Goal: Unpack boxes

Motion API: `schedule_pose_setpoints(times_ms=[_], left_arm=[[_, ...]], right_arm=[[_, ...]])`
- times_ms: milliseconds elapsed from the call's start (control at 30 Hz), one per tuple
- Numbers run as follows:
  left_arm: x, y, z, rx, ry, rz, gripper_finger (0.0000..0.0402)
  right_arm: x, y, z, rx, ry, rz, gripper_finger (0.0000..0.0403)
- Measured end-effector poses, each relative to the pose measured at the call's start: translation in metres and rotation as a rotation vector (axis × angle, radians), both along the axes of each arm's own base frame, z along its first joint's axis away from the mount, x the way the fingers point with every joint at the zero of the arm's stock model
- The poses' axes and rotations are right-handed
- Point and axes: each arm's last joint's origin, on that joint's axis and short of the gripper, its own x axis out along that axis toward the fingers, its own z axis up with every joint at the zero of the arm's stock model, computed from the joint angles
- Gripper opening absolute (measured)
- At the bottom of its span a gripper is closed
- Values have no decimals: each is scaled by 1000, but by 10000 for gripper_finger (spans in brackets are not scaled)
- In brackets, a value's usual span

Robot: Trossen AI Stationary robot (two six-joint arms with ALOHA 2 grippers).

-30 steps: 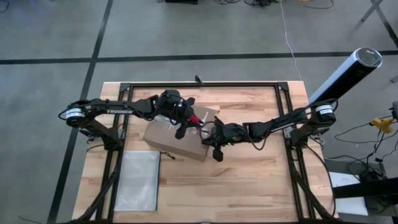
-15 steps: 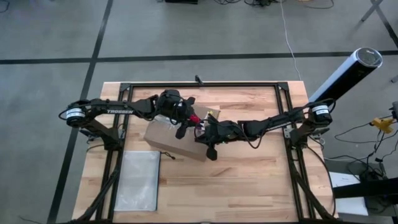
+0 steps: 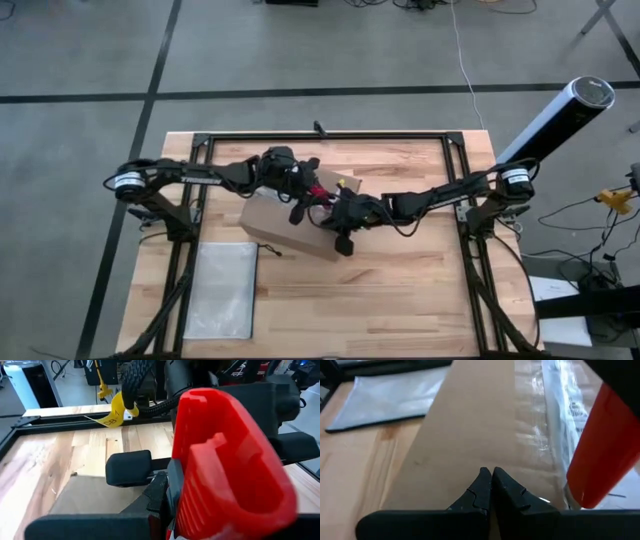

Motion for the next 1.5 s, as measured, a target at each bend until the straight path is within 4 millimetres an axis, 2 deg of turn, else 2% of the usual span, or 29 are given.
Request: schedule_pose_setpoints(times_ms=[367,767,1500], left_arm=[[7,1,-9,-13,4,8,32],[-27,2,7,89,180,136,32],[-34,10,7,169,222,189,32]], right_arm=[[-11,-1,-15,41,92,-46,0],[-17,-1,-24,47,136,-62,0],[-20,9,-26,82,180,-15,0]])
